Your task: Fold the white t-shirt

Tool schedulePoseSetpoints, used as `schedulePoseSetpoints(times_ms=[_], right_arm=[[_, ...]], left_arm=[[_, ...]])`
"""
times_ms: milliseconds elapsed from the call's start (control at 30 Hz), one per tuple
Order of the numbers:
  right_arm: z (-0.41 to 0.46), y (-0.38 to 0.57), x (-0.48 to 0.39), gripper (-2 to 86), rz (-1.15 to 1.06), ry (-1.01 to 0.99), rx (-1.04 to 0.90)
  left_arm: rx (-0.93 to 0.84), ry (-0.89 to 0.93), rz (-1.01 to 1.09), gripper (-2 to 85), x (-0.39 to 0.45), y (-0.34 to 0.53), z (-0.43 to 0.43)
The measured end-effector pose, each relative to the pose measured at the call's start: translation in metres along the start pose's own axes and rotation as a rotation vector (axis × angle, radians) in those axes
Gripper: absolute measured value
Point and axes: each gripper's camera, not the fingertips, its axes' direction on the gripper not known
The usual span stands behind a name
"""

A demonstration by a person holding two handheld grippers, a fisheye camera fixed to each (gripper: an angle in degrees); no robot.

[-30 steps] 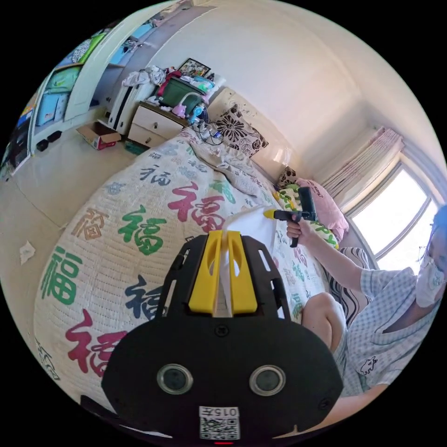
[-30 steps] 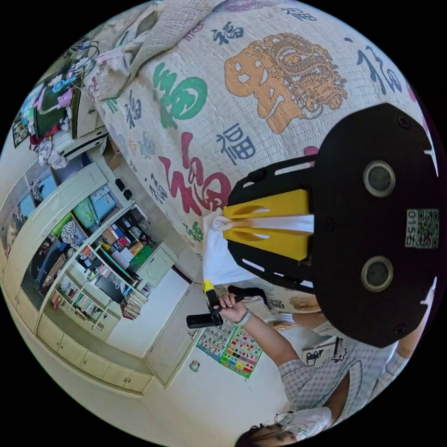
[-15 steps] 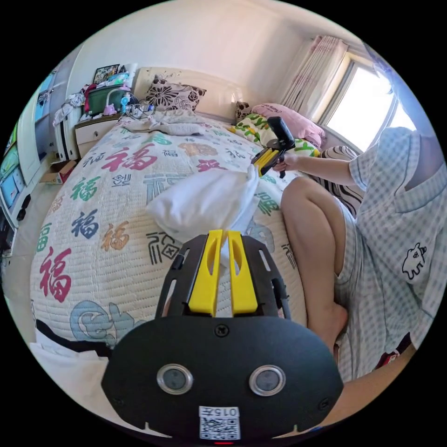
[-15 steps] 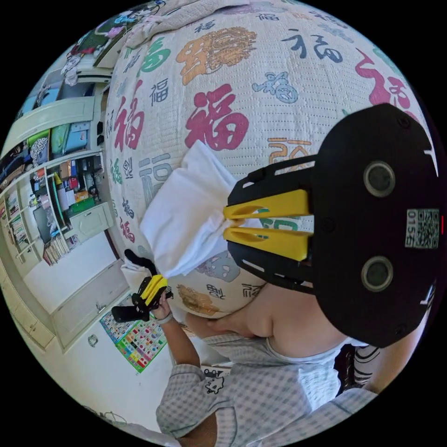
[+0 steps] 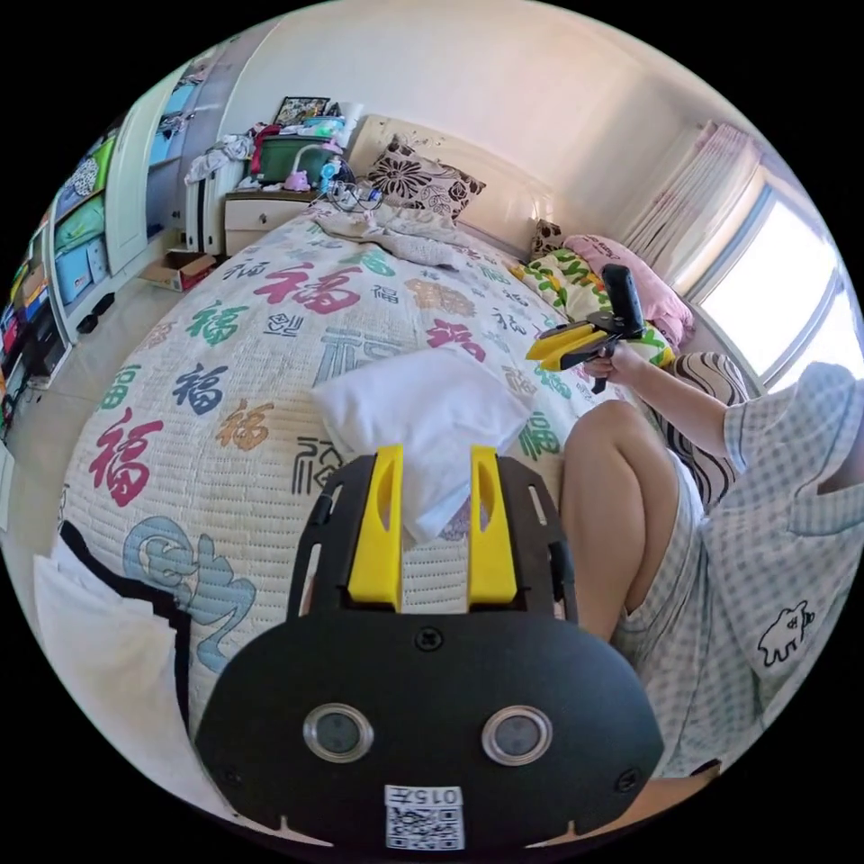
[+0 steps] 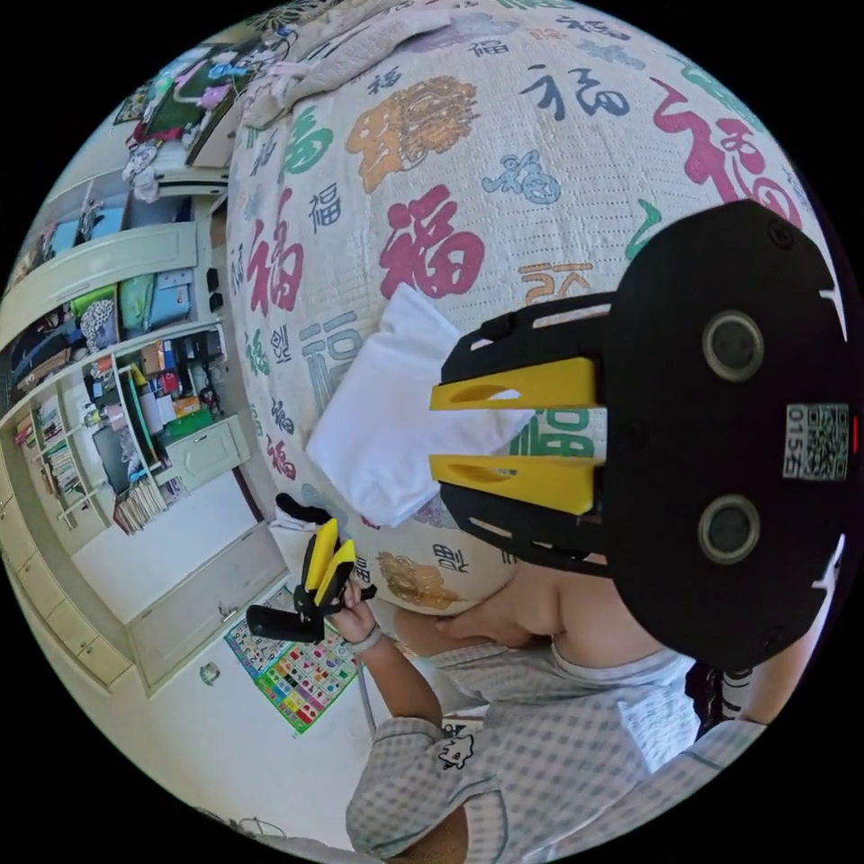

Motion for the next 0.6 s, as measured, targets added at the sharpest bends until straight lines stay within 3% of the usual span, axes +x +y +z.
schedulePoseSetpoints(times_ms=[100,167,400,467,600], right_arm=[[0.043,-0.01,-0.009,5.2,-0.04,-0.045,-0.2],[0.067,0.002,-0.008,0.6,-0.02,0.064,-0.342],[0.037,0.033,-0.001,-0.2,0.123,-0.015,-0.246],[0.01,0.048,0.012,2.6,0.225,-0.047,-0.119],[-0.019,0.074,0.04,9.0,0.381,-0.138,0.071]], left_arm=[[-0.079,0.008,-0.054,8.2,-0.005,-0.002,0.037],[-0.121,-0.008,-0.11,5.9,-0.006,0.009,0.054],[-0.109,-0.034,-0.13,4.1,-0.002,0.017,0.048],[0.013,0.086,-0.208,7.2,-0.019,0.025,0.028],[0.147,0.122,-0.367,12.7,-0.058,0.051,0.01]])
